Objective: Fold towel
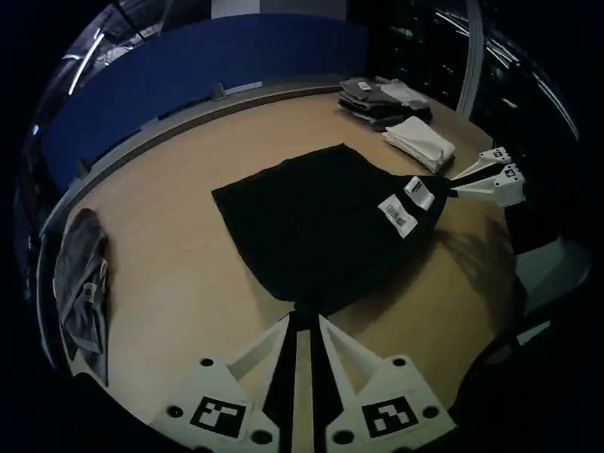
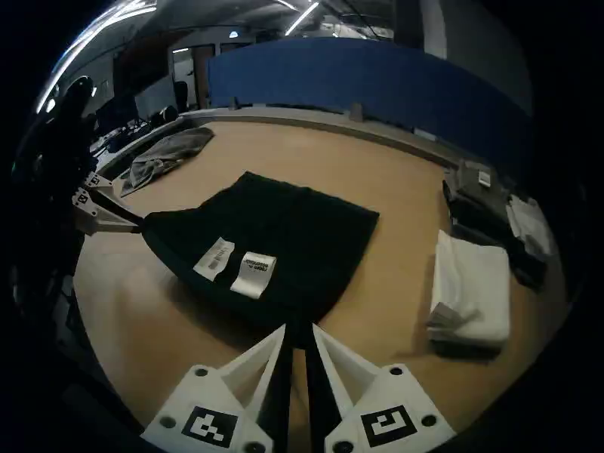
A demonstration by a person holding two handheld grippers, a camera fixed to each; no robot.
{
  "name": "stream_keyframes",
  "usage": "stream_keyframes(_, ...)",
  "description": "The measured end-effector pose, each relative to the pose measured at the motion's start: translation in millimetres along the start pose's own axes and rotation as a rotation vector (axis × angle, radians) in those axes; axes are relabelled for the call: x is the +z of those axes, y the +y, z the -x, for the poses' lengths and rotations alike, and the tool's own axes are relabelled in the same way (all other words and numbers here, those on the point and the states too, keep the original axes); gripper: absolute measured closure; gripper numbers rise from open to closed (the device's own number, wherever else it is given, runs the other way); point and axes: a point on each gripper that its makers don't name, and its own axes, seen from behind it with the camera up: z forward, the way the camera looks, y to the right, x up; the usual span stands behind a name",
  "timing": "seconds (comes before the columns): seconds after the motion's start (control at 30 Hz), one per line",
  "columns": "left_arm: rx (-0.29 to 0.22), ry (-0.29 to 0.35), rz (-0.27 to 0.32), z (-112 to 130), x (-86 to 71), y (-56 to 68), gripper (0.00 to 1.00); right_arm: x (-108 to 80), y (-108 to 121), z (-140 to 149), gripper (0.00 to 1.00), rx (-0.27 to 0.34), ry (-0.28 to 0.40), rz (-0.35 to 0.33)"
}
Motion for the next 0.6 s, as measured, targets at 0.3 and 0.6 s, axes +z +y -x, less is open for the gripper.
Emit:
stream_keyframes(0.3,-0.027,0.065,-0.036,-35,-25.3,-9.0,0.89,-22.3,4,-41,0.90,0.000,0.069,0.004)
stream_keyframes(0.6,-0.029,0.110,-0.053,-62,-44.8,-15.6,0.89,-37.4,6,-68,0.90,-0.015,0.111,0.011)
